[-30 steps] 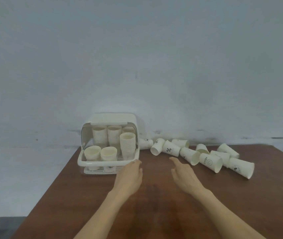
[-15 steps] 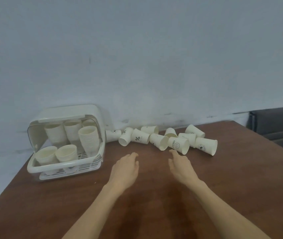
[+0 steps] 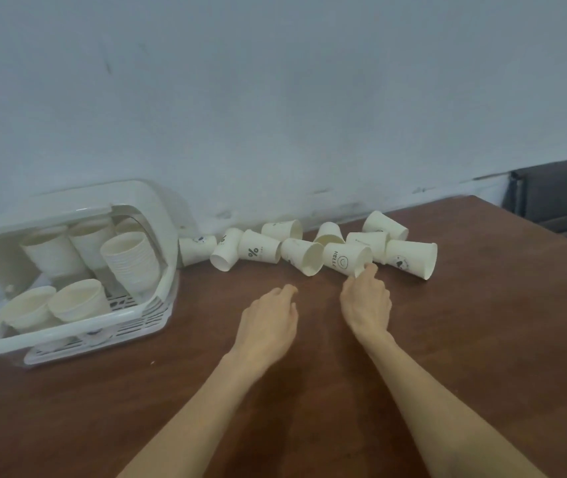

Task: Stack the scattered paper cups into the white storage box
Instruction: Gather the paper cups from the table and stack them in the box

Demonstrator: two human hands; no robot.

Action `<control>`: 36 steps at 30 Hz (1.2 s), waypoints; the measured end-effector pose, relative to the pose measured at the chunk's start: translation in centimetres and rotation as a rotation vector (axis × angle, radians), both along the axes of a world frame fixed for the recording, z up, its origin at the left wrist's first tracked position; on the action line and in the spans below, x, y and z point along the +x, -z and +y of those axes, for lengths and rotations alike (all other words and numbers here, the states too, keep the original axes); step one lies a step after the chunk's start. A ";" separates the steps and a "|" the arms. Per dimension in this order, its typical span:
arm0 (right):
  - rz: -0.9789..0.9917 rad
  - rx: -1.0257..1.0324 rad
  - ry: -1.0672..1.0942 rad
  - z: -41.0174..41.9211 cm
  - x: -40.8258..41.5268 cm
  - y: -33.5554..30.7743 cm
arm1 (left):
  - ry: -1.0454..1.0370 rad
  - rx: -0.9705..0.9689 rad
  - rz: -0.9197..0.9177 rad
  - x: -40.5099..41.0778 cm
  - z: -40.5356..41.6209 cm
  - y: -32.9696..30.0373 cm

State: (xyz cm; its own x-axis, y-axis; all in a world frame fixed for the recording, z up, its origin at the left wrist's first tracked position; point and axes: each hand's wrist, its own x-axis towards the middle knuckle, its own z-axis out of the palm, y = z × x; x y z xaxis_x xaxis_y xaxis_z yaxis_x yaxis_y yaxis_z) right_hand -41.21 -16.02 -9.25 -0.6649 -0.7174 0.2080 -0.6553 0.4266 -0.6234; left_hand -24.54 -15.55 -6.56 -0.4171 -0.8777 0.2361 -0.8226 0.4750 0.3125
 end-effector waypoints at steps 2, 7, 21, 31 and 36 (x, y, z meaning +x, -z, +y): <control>-0.004 -0.006 0.034 -0.9 -0.3 0.4 | 0.013 -0.014 -0.020 -0.5 -0.6 0.4; -0.020 -0.026 0.031 -2.2 -0.6 0.9 | 0.029 -0.044 -0.062 -1.8 -2.8 0.7; 0.238 -0.234 0.001 -3.2 -0.4 2.0 | 0.014 -0.176 -0.276 -5.3 -7.5 2.8; 0.266 -0.457 0.045 -3.6 -0.1 2.3 | -0.035 -0.239 -0.428 -5.7 -8.4 3.5; 0.294 -0.487 0.035 -3.7 -0.2 2.6 | -0.046 -0.235 -0.416 -5.2 -7.7 2.7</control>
State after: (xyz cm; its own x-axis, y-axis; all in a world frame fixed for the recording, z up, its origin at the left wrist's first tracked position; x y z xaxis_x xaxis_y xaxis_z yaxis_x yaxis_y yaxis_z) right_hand -41.46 -19.75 -11.83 -0.5511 -0.4708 0.6890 -0.8213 0.1601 -0.5475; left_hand -29.69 -23.24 -9.30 -0.4803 -0.8402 0.2517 -0.8769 0.4536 -0.1590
